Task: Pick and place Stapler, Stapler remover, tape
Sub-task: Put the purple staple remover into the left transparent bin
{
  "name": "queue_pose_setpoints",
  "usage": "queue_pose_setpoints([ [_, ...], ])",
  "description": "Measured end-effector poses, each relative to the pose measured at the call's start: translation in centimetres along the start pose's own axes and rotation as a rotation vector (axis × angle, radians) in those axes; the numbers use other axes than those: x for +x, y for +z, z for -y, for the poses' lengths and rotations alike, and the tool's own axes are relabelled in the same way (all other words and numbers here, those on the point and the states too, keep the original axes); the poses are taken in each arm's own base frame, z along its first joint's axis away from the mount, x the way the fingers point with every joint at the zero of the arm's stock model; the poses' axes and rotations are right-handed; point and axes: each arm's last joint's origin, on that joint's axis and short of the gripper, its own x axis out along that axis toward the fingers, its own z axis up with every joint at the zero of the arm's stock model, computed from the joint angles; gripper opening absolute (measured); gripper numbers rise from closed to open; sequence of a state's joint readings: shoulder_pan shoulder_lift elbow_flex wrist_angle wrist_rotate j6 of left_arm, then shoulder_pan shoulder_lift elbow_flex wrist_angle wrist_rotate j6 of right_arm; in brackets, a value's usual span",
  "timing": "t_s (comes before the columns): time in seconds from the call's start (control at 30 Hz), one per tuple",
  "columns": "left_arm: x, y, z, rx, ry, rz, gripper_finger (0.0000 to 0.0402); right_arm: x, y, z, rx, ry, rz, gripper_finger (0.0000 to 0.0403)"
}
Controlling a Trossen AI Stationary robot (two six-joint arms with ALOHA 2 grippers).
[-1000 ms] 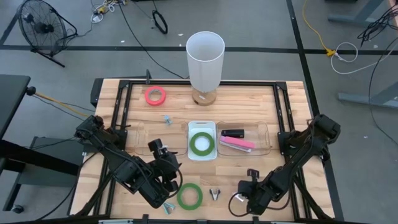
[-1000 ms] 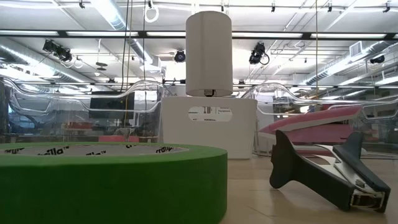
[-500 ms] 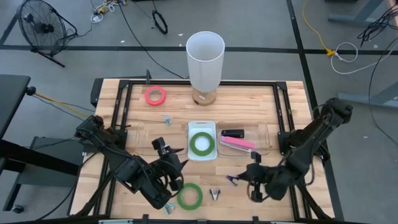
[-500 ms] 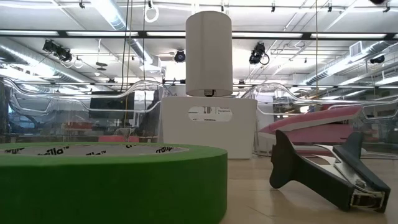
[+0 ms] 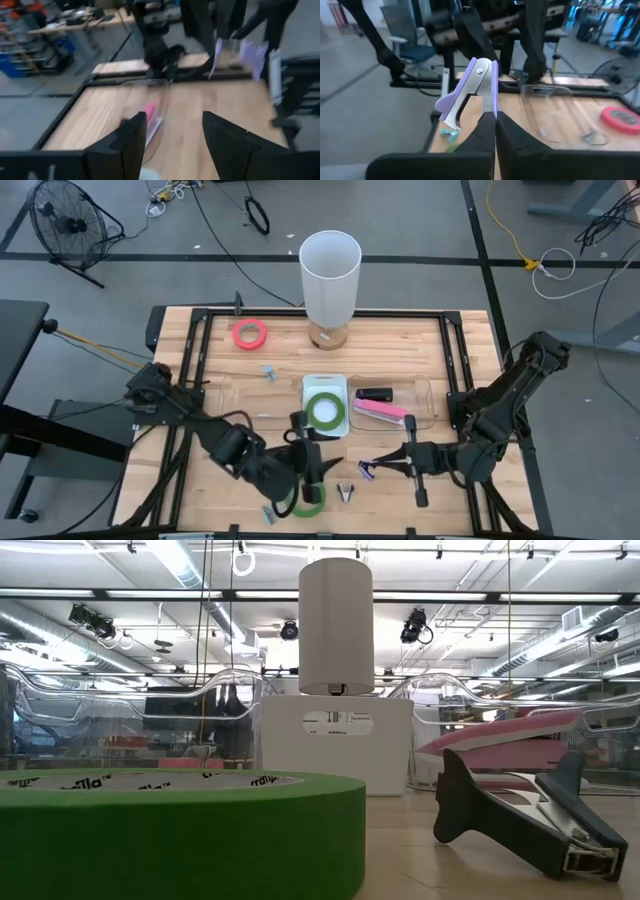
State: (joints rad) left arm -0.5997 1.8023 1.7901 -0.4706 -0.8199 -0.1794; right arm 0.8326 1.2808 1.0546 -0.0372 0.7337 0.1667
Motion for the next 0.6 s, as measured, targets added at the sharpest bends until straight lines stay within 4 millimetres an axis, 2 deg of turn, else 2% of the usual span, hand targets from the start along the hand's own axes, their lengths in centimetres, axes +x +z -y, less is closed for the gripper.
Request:
queue_pose_setpoints([
  [0.27,1.1,1.8,-0.5,-0.057,-0.189,0.109,0.0197,0.0,0.4,0.2,-0.056,-0.069,0.038,0.0000],
  [0.6,2.1,2.0,-1.2,-0.074,-0.203,0.117,0.0197,0.3,0.9,0.4,-0.083,-0.074,0.071,0.0000],
])
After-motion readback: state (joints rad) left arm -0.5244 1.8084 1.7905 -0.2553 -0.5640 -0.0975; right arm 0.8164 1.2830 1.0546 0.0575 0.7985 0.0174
